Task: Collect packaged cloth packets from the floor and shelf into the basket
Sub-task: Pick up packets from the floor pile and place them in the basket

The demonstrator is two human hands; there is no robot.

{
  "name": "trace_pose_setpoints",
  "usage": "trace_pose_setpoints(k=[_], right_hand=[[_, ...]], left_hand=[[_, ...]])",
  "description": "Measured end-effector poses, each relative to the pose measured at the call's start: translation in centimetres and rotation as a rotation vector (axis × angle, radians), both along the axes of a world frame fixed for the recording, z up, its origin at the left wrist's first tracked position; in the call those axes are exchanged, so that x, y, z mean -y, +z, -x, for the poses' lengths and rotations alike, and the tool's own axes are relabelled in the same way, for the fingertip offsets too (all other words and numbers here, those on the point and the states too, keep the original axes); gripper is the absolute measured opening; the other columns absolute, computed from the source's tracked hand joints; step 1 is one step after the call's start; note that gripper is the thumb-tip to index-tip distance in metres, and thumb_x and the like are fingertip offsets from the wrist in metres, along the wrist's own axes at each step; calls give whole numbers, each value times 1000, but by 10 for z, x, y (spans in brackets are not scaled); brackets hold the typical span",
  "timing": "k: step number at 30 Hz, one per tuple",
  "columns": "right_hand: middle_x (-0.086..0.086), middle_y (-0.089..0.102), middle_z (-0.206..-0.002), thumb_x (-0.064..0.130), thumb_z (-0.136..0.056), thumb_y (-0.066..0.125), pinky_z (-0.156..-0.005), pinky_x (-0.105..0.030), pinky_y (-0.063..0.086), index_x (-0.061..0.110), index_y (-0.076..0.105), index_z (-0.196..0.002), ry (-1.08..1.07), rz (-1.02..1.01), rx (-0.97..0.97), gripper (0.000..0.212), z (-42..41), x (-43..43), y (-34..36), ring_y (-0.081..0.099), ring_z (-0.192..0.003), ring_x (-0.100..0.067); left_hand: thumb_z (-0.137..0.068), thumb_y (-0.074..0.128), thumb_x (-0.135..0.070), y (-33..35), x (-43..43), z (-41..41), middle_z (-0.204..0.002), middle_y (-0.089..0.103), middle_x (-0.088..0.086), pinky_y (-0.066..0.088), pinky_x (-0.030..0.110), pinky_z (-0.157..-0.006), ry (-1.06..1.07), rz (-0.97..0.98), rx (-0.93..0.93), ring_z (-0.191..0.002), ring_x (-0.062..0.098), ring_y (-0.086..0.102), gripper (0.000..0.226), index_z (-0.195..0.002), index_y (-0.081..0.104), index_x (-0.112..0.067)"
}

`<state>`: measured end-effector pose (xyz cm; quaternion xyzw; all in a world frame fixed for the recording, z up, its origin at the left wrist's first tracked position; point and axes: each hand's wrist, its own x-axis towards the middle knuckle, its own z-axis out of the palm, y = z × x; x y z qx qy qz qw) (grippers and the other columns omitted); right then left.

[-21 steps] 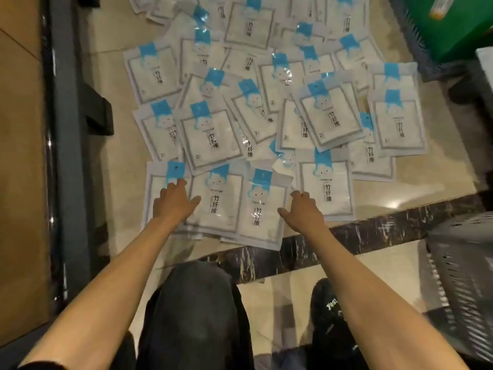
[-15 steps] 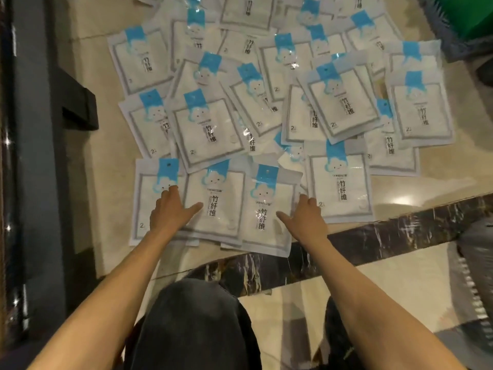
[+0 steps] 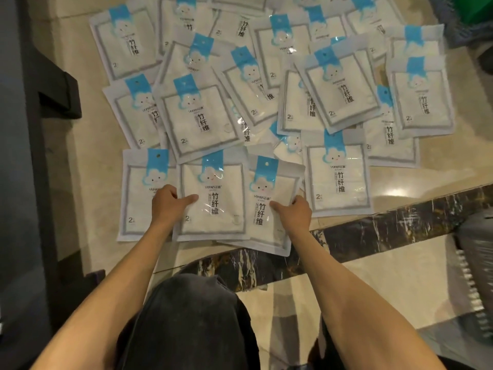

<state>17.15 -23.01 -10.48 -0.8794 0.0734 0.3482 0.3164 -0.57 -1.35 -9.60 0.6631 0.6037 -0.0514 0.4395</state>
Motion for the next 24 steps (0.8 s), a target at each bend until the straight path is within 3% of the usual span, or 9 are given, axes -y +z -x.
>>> trace_pose_setpoints(k=[3,5,8,10,13,17,22,24], right_hand=[[-7,68,-105,25,-80,82,-86,-46,58,7,61,-113,-104,-132,-66,43,1,12,23,67,-95,-28],[-6,69,-108,16,-83,79,-85,-42,58,7,61,-121,-154,-192,-115,43,5,23,55,67,-96,-25],[-9,72,-113,13,-81,81,-85,-45,59,7,63,-123,-184,-213,-140,45,11,42,117,70,-98,-26],[-7,73,-108,12,-81,81,-77,-38,61,5,66,-118,-181,-222,-146,42,14,53,169,71,-91,-23],[-1,72,-94,13,-82,81,-56,-16,54,6,69,-110,-200,-270,-142,31,18,73,263,70,-78,-11],[0,75,-93,11,-82,80,-59,-19,56,10,71,-106,-277,-369,-150,25,30,111,394,74,-78,-9],[-3,77,-93,17,-83,80,-63,-24,59,14,72,-100,-392,-414,-169,19,48,169,535,75,-81,-16],[-1,77,-92,16,-84,79,-63,-24,58,18,72,-97,-429,-422,-167,15,50,193,578,74,-81,-14]], left_hand=[[-86,79,-17,29,11,13,-98,67,10,54,34,-70,145,211,133,-85,25,65,30,-101,57,-4],[-88,75,-9,62,21,22,-113,69,10,56,32,-72,256,289,204,-91,20,68,32,-115,57,-6],[-91,72,-7,122,34,41,-113,67,3,54,26,-70,260,297,210,-90,9,65,37,-122,53,-11],[-91,72,-10,167,38,51,-121,67,4,58,36,-84,260,311,210,-98,15,67,44,-132,54,-8],[-96,65,-9,243,42,56,-113,68,2,53,35,-89,239,278,212,-93,14,66,32,-127,60,-11],[-100,61,-15,356,56,51,-119,68,7,53,38,-92,224,290,232,-103,25,67,30,-128,61,-7],[-92,72,-32,485,85,36,-119,70,7,55,37,-91,102,394,237,-102,22,69,41,-127,62,-11],[-95,69,-26,532,104,22,-109,74,6,57,39,-87,25,422,227,-96,24,72,25,-116,66,-15]])
